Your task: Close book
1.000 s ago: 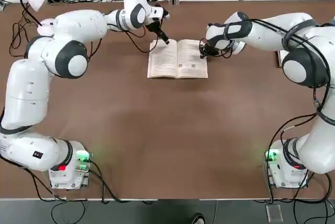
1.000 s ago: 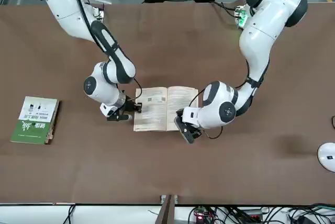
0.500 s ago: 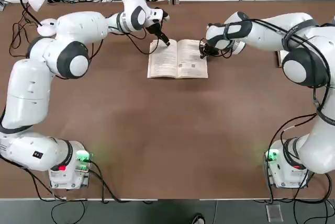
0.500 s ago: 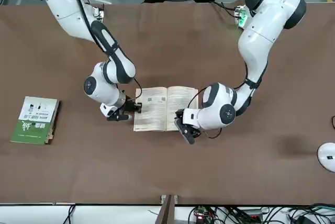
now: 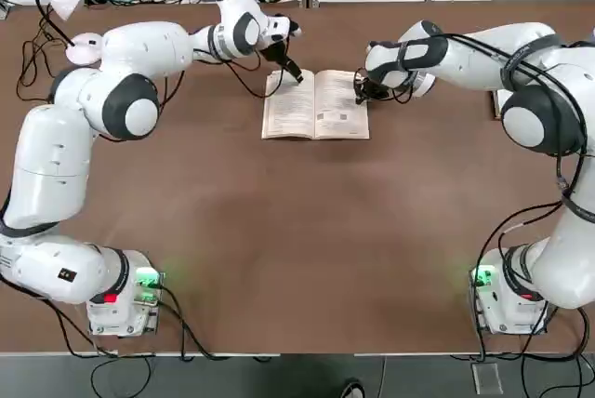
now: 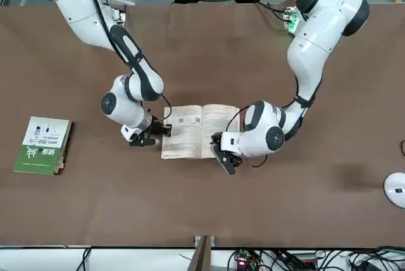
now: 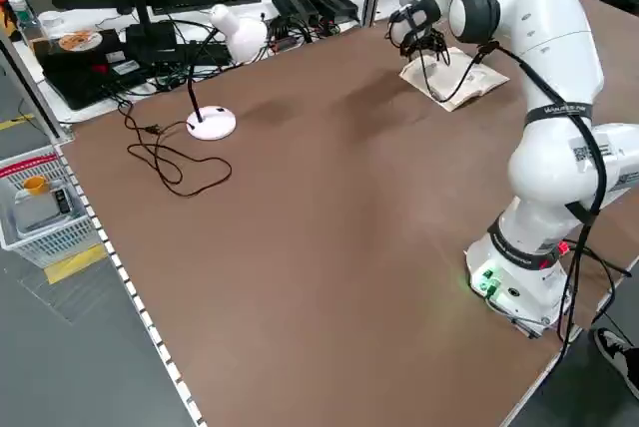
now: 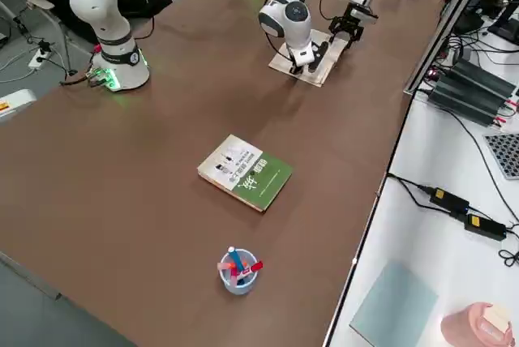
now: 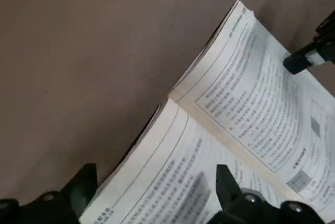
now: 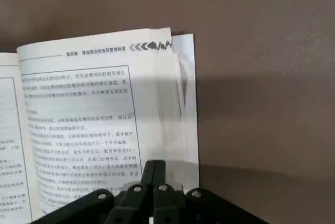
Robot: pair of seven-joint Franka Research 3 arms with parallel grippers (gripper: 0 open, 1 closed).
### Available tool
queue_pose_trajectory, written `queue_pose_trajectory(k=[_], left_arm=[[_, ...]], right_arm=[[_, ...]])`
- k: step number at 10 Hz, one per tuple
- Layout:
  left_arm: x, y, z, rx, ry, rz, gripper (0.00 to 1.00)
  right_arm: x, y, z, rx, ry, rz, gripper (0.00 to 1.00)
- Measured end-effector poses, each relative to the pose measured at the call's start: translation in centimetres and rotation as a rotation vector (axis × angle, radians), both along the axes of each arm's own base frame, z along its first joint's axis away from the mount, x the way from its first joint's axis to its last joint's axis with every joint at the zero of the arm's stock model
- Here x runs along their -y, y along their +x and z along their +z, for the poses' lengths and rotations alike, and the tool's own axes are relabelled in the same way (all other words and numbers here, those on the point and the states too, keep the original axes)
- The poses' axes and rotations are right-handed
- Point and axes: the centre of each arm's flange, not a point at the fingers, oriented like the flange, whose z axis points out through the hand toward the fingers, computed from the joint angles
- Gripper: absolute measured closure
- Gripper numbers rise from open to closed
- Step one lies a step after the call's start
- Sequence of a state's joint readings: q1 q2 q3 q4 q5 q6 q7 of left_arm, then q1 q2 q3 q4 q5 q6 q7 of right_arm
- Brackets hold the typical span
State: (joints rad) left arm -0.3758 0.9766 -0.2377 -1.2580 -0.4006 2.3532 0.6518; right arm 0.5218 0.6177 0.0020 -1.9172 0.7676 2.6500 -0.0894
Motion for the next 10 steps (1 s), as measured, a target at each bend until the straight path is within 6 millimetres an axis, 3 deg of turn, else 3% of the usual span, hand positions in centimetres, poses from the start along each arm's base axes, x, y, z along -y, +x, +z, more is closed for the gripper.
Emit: queue_pose_trajectory(k=[10], left_arm=[[0.0, -0.2, -1.3, 0.01, -0.01, -0.036, 0.0]], right_arm=[[0.0, 0.0, 0.0, 0.0, 0.0, 0.0, 0.99]])
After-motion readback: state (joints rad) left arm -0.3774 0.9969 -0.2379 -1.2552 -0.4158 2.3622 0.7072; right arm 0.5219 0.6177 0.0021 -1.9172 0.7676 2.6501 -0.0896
